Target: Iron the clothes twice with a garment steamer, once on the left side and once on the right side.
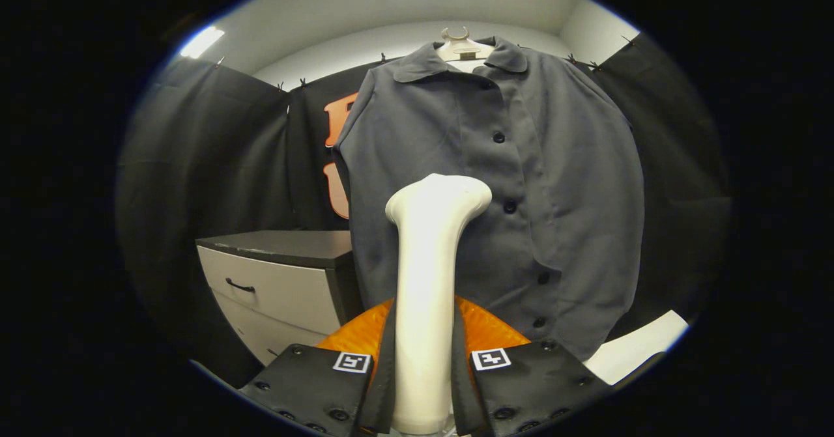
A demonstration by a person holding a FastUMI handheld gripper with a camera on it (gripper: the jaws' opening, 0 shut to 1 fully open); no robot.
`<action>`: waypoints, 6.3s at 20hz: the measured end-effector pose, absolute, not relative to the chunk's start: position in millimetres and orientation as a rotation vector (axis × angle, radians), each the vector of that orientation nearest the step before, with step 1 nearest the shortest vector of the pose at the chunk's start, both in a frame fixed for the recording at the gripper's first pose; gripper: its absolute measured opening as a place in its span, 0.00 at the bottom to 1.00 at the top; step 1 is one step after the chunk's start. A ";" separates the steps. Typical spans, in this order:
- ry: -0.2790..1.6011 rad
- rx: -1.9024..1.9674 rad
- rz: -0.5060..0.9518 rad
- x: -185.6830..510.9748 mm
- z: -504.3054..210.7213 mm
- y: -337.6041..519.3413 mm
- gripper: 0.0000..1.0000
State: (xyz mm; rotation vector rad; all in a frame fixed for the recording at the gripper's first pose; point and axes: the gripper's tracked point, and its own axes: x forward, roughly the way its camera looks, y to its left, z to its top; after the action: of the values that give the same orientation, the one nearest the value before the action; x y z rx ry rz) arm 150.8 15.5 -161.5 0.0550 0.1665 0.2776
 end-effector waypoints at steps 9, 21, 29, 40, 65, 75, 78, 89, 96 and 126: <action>0.252 0.044 0.266 131.6 -210.4 9.3 0.43; 0.317 0.048 0.254 114.8 -241.4 2.8 0.43; 0.212 0.059 0.219 91.7 -177.6 -18.9 0.42; -0.001 0.055 0.070 134.7 -44.5 -119.0 0.42; 0.101 0.125 0.007 200.1 -81.0 -156.3 0.42; 0.203 0.131 0.011 168.8 -153.9 -156.2 0.43; 0.236 0.146 0.005 159.0 -177.6 -156.7 0.42; 0.253 0.148 -0.022 120.8 -207.3 -170.9 0.43; 0.193 0.115 -0.005 80.0 -165.0 -152.0 0.42; -0.146 0.079 0.159 -14.6 39.4 -50.6 0.42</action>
State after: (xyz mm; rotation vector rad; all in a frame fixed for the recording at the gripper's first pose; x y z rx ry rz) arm -14.6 -50.6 39.4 0.0794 -0.1459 0.1595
